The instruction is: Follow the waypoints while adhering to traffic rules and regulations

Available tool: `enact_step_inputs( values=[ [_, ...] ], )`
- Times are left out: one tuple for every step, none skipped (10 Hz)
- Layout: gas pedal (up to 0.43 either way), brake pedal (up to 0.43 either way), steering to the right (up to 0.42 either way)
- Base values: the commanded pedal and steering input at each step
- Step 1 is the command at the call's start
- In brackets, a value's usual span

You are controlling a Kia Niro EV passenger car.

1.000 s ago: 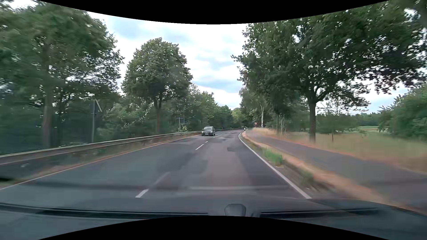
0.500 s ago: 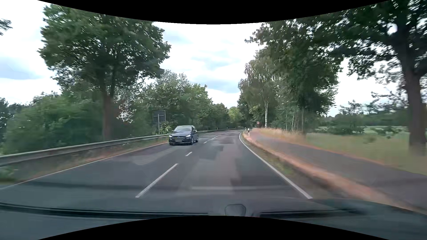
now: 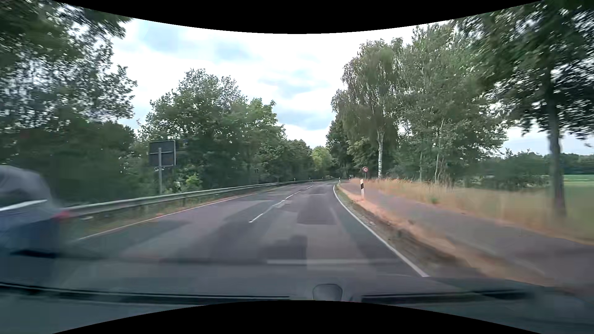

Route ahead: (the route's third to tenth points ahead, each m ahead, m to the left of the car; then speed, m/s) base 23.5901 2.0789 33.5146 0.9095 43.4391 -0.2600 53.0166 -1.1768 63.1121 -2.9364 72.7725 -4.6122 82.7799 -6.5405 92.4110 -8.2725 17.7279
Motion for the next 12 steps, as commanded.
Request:
enact_step_inputs(
  values=[
    [0.189,0.0,0.012],
    [0.189,0.0,0.012],
    [0.189,0.0,0.012],
    [0.189,0.0,0.012],
    [0.189,0.0,0.012],
    [0.189,0.0,0.012],
    [0.189,0.0,0.012],
    [0.189,0.0,0.012],
    [0.189,0.0,0.012],
    [0.197,0.0,0.012],
    [0.197,0.0,0.011],
    [0.197,0.0,0.011]
  ],
)
